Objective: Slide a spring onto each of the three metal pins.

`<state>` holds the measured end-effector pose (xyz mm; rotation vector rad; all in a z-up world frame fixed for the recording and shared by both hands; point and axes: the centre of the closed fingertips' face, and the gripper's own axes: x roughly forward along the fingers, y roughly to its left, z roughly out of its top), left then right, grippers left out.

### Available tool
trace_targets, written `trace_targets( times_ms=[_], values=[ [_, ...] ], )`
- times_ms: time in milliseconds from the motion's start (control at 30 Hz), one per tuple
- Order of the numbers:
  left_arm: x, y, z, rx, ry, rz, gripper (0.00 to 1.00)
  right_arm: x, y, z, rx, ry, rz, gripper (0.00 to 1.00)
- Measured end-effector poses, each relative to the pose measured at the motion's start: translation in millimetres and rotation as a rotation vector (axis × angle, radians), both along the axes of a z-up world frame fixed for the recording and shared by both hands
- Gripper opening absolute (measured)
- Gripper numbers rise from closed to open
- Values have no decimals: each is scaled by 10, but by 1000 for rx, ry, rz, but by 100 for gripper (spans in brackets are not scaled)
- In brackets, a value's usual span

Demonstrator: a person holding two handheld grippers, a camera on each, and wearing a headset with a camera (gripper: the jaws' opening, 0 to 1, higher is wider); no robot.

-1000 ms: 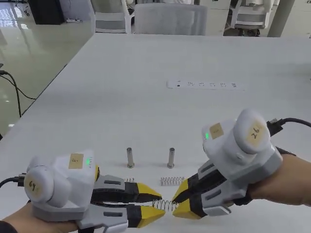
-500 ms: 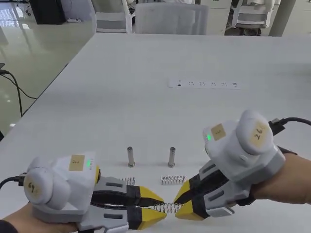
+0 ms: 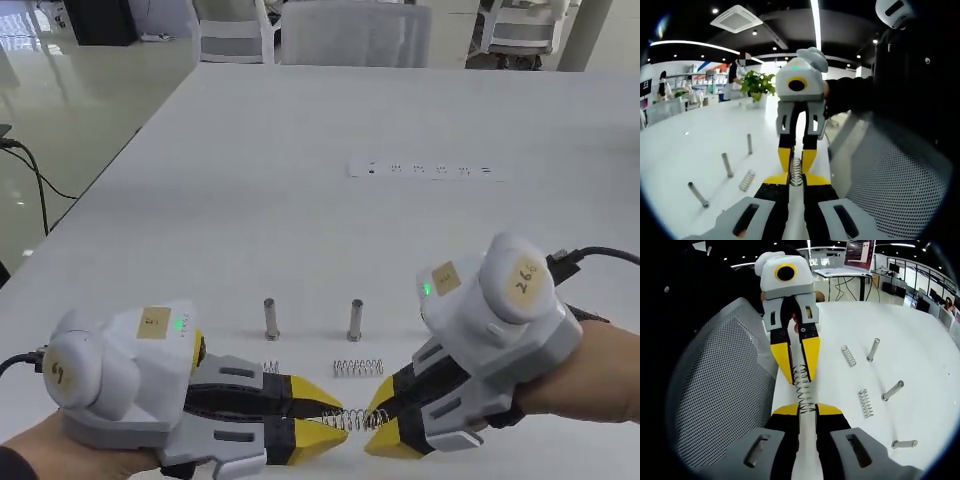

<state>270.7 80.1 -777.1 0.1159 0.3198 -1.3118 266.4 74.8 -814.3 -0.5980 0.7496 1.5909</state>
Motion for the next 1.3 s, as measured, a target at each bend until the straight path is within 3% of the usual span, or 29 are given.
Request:
trace_targets(
  times_ms=[200,400,1300],
  values=[
    [7,8,-24,0,7,9,2,22,4,65,22,1,-14,8],
    [22,28,-75,12,15,19,2,32,99,290,100,15,-36,8],
    [20,44,-147,45,24,28,2,-17,260,341,35,-19,16,8]
  ],
)
